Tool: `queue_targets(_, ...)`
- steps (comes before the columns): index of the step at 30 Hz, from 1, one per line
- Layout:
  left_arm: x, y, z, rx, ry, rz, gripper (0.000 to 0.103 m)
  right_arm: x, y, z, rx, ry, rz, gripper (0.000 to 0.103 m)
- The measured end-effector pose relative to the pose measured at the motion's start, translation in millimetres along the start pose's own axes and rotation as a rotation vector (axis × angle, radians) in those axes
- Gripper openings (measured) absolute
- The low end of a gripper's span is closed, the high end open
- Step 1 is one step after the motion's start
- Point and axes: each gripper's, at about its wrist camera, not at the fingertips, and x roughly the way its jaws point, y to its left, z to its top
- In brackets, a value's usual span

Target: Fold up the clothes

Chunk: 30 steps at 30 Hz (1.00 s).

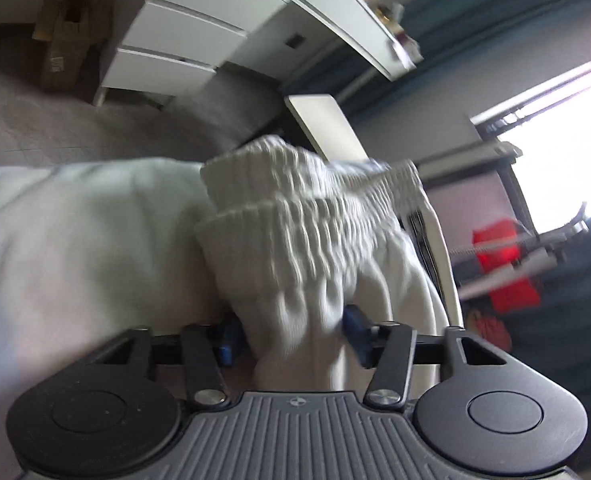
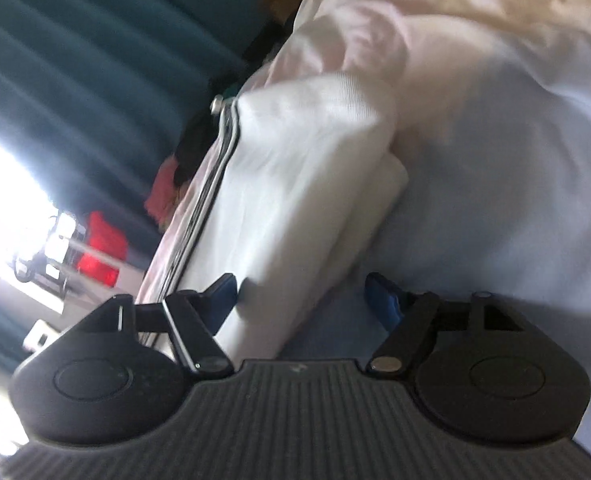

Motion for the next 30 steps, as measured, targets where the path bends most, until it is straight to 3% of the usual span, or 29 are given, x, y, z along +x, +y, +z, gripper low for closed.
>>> queue_targets(1, 4.4, -4.1, 6.5, 0.01, 0.011, 0.024, 0.027, 4.7, -0.4, 3.4, 0.017, -0.022, -0.003, 0.061)
queue_targets(2, 5.6, -8.6, 13.5, 0.02, 0.021, 0.04, 0.02, 8.1, -0.7, 8.8, 0.03, -0.03, -0.013, 0.041)
queue_targets(3, 5.6, -13.1, 20.4, 0.026, 0.026, 0.051, 0.016, 11.0, -0.9, 15.1, 0.043, -0.031, -0.026, 0.03)
queue_targets(6, -7.3, -28.0, 35.3, 0.038, 0.027, 0.057, 0.013, 8.6, 10.1, 29.3, 0.002, -0.04, -0.043, 0.017)
queue_targets(9, -31.2, -48.8, 43.9, 0.096, -0.02, 0.027, 0.012, -12.1, 33.4, 34.9, -0.092, -0.069, -0.017, 0.014)
queue_targets(15, -101.0, -51.1, 58.0, 0.14, -0.055, -0.001, 0.011, -79.0, 32.2, 32.4, -0.033, -0.076, -0.002, 0.014)
queue_targets(22, -192.3, 13.9, 61.7, 0.165, 0.005, 0.036, 0.012, -161.4, 1.6, 15.0, -0.011, -0.027, 0.004, 0.014)
queue_targets(26, -217.3, 66.4, 62.5, 0.131, 0.071, 0.038, 0.012, -195.3, -32.2, 4.5, 0.08, -0.009, 0.02, 0.014)
queue_targets(30, -216.2, 107.6, 54.9, 0.109, 0.106, 0.029, 0.014, -204.9, -57.2, -10.5, 0.094, -0.013, 0.019, 0.014)
